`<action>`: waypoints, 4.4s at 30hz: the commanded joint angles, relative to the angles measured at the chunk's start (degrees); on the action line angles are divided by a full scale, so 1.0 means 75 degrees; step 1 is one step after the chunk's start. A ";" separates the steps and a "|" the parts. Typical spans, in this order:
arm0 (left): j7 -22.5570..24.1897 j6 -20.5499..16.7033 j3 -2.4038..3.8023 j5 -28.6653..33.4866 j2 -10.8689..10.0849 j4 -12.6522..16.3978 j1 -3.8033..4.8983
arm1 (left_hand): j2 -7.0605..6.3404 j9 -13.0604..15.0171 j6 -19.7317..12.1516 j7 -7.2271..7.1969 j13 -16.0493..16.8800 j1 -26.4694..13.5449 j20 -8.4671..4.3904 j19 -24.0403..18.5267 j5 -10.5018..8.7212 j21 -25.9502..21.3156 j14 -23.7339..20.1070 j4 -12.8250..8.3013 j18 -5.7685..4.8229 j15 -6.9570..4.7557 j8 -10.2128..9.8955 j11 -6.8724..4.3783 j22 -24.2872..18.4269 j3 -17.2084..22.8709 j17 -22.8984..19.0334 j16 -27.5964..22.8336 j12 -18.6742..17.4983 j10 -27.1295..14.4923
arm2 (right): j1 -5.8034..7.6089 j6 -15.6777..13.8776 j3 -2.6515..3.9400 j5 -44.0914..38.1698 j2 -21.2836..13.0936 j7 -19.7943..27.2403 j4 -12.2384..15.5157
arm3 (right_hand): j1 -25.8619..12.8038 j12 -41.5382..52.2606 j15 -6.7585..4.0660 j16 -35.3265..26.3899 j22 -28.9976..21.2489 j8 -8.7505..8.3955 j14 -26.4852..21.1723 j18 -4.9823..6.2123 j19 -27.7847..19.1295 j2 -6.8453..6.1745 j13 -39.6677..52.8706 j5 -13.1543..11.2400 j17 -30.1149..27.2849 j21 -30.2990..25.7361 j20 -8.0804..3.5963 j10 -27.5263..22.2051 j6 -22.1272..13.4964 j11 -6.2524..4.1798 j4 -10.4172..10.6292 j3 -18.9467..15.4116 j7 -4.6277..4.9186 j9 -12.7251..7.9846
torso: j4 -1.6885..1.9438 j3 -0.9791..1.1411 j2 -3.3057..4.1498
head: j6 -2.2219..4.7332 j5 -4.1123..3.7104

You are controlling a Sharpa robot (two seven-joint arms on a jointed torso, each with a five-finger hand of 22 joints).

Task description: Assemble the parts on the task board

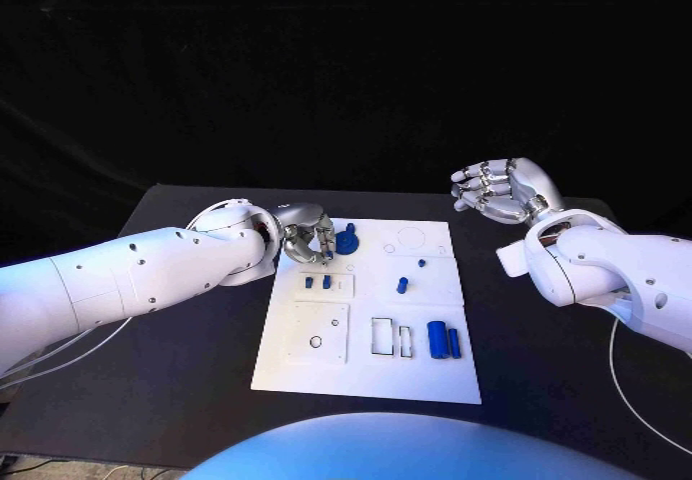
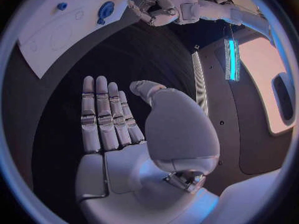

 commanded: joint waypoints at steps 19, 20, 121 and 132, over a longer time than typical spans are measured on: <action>-0.0151 0.0391 0.0006 0.0191 -0.0060 -0.0180 -0.0007 | -0.0068 0.0005 0.0047 0.0023 -0.0018 -0.0106 0.0008 0.0061 -0.0003 0.0037 0.0030 0.0009 -0.0136 0.0019 -0.0075 0.0018 0.0020 0.0047 -0.0002 0.0047 -0.0128 0.0096 | -0.0005 0.0091 0.0001 -0.0053 0.0005 0.0030 -0.0004 | 0.0025 -0.0041 0.0034 -0.0046 -0.0011 -0.0024 0.0029 0.0089 0.0022 0.0059 -0.0009 0.0047 -0.0010 0.0031 0.0042 0.0025 0.0015 0.0013 -0.0045 -0.0004 0.0057 -0.0009 | -0.0012 0.0002 0.0011 | -0.0031 0.0020; -0.0149 0.0403 0.0006 0.0192 -0.0055 -0.0186 -0.0008 | -0.0068 0.0005 0.0047 0.0023 -0.0018 -0.0106 0.0008 0.0061 -0.0003 0.0037 0.0030 0.0009 -0.0136 0.0019 -0.0075 0.0018 0.0020 0.0047 -0.0002 0.0047 -0.0128 0.0096 | -0.0005 0.0090 0.0001 -0.0053 0.0005 0.0030 -0.0004 | 0.0025 -0.0041 0.0034 -0.0046 -0.0011 -0.0024 0.0029 0.0089 0.0022 0.0059 -0.0009 0.0047 -0.0010 0.0031 0.0042 0.0025 0.0015 0.0013 -0.0045 -0.0004 0.0057 -0.0009 | -0.0014 0.0003 0.0011 | -0.0031 0.0022; -0.0272 0.0545 -0.0047 0.0405 0.0165 -0.0479 -0.0198 | -0.0256 -0.0266 -0.0798 0.0140 0.0102 -0.0256 0.0039 -0.0166 0.0001 -0.0142 -0.0234 -0.0140 -0.0079 0.0104 -0.0972 0.0118 -0.0132 0.0249 -0.0436 -0.0016 -0.0712 0.0009 | -0.0026 0.0074 0.0001 -0.0055 -0.0029 0.0024 0.0030 | 0.0007 -0.0056 0.0038 -0.0064 -0.0075 -0.0031 0.0030 0.0087 0.0028 0.0058 -0.0010 0.0046 -0.0025 0.0035 0.0044 0.0022 0.0011 0.0018 -0.0058 -0.0010 0.0062 -0.0018 | -0.0010 -0.0001 0.0002 | -0.0031 0.0019; -0.0265 0.0272 -0.0039 0.0526 0.0104 -0.0561 -0.0196 | -0.0296 -0.0453 -0.1323 0.0112 0.0059 -0.0208 0.0319 -0.1372 0.0003 -0.1394 -0.2022 -0.0183 0.0229 0.0441 -0.1316 0.0507 -0.1252 -0.0021 -0.2929 -0.0948 -0.0966 -0.1378 | -0.0031 0.0176 0.0001 -0.0084 -0.0026 -0.0109 -0.0045 | -0.0019 -0.0097 0.0069 -0.0115 -0.0134 -0.0071 -0.0043 0.0076 -0.0017 0.0033 -0.0017 0.0034 -0.0050 0.0013 0.0063 -0.0050 -0.0053 0.0045 -0.0062 -0.0021 0.0082 -0.0039 | -0.0009 -0.0002 -0.0015 | -0.0031 0.0022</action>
